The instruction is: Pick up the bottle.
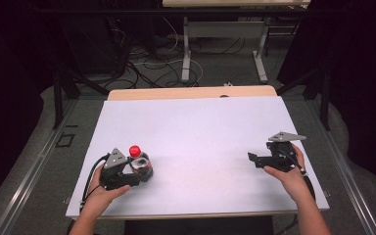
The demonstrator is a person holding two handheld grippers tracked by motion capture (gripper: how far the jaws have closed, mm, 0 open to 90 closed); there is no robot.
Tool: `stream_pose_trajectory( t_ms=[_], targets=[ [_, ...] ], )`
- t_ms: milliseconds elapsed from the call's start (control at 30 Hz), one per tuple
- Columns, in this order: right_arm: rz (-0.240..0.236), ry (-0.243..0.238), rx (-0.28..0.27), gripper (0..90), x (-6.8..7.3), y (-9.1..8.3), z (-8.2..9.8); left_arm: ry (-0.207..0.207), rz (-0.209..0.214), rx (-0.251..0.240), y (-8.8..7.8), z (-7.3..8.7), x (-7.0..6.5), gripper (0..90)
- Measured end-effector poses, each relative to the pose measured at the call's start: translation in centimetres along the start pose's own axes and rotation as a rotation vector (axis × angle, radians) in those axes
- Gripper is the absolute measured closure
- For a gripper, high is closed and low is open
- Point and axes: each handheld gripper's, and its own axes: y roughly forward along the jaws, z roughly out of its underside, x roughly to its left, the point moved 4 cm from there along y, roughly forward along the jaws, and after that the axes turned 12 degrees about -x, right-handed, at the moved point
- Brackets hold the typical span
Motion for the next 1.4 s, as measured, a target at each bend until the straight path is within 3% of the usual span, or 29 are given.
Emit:
stream_pose_trajectory(
  t_ms=[500, 833, 967, 1200, 1400],
  targets=[
    [0.003, 0.003, 0.006, 15.0, 0.0, 0.2, 0.2, 0.034, -0.027, -0.031, -0.1, 0.2, -0.4, 29.6],
    [0.003, 0.003, 0.008, 15.1, 0.0, 0.3, 0.3, -0.003, -0.042, -0.020, 0.0, 0.0, -0.4, 29.7],
    [0.000, -0.001, 0.013, 15.1, 0.0, 0.4, 0.4, -0.019, -0.027, -0.008, 0.2, -0.4, -0.8, 29.8],
    [0.002, -0.007, 0.018, 15.4, 0.2, 0.4, 0.3, -0.004, -0.018, -0.023, 0.7, -1.7, -1.4, 29.7],
    [-0.005, -0.014, 0.020, 15.4, 0.6, 0.4, 0.1, 0.002, -0.015, -0.007, 1.3, -2.4, -1.8, 29.8]
  ],
)
